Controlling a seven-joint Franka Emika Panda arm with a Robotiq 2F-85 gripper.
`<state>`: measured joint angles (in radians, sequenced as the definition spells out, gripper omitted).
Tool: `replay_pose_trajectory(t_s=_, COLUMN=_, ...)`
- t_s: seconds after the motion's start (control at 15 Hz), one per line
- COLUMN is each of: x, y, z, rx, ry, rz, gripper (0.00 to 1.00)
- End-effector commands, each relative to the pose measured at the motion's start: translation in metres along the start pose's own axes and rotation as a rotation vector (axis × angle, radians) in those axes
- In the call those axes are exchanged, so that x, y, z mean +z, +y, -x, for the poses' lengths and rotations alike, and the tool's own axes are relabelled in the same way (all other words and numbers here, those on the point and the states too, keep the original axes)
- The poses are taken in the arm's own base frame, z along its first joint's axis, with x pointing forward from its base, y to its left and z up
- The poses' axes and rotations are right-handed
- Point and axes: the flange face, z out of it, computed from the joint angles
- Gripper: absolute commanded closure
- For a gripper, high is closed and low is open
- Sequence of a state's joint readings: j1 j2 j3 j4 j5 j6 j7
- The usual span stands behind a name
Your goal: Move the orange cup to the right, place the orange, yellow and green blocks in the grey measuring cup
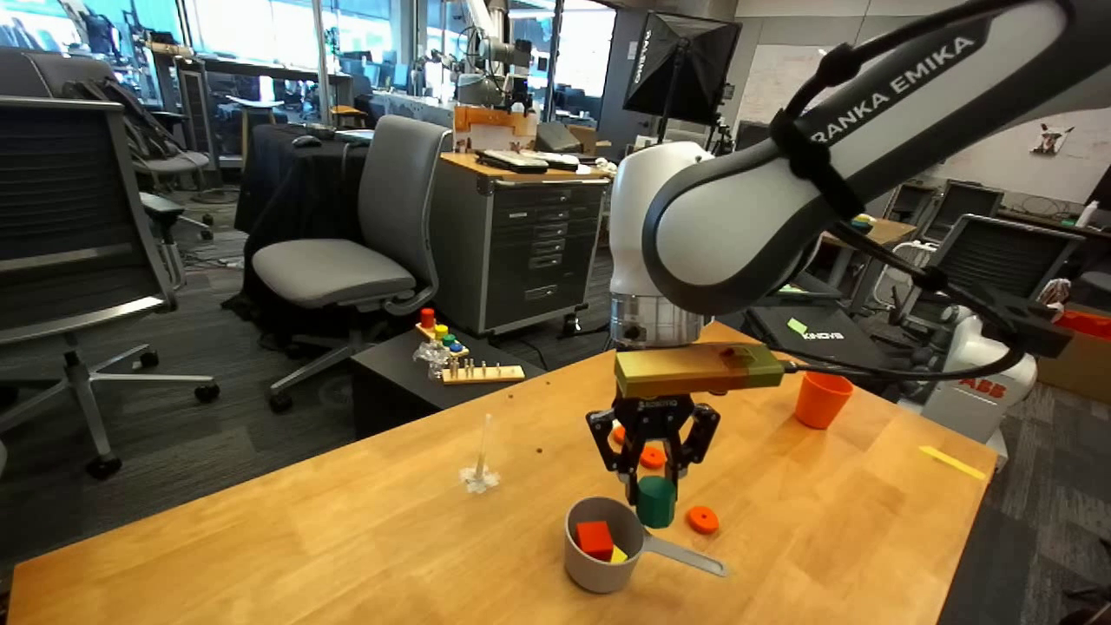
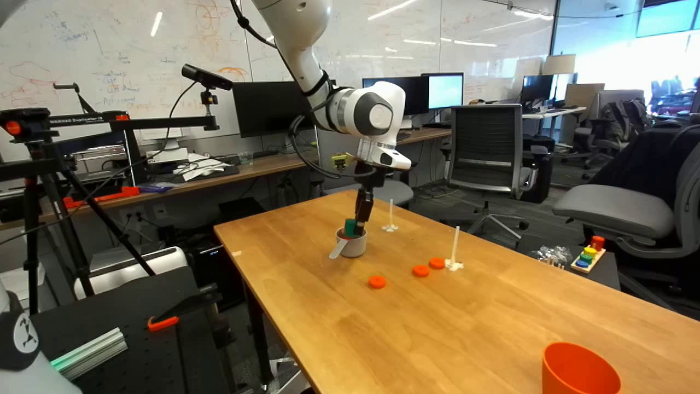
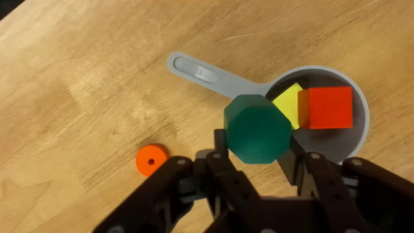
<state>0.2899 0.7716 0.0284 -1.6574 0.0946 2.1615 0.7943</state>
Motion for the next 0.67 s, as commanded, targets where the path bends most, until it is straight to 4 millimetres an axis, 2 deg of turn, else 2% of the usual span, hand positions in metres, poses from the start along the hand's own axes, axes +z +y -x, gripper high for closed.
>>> replay_pose_trajectory(t_s=0.0, x=0.003, y=-0.018, z=-0.001, rx=0.004, ry=0.067, rz=0.054, gripper=0.83)
replay_pose_trajectory(t_s=0.07, x=0.005, y=-0.020, z=-0.001, rx=0.001, ry=0.085, rz=0.064, gripper=0.68)
replay_pose_trajectory(t_s=0.13, x=0.005, y=-0.023, z=-0.002, rx=-0.001, ry=0.102, rz=0.071, gripper=0.33)
replay_pose_trajectory(t_s=0.2, x=0.005, y=-0.025, z=-0.003, rx=0.001, ry=0.110, rz=0.074, gripper=0.32)
replay_pose_trajectory(t_s=0.47, x=0.002, y=-0.030, z=-0.007, rx=0.005, ry=0.132, rz=0.080, gripper=0.02)
replay_pose_trajectory(t_s=0.6, x=-0.001, y=-0.032, z=-0.009, rx=0.008, ry=0.137, rz=0.075, gripper=0.00)
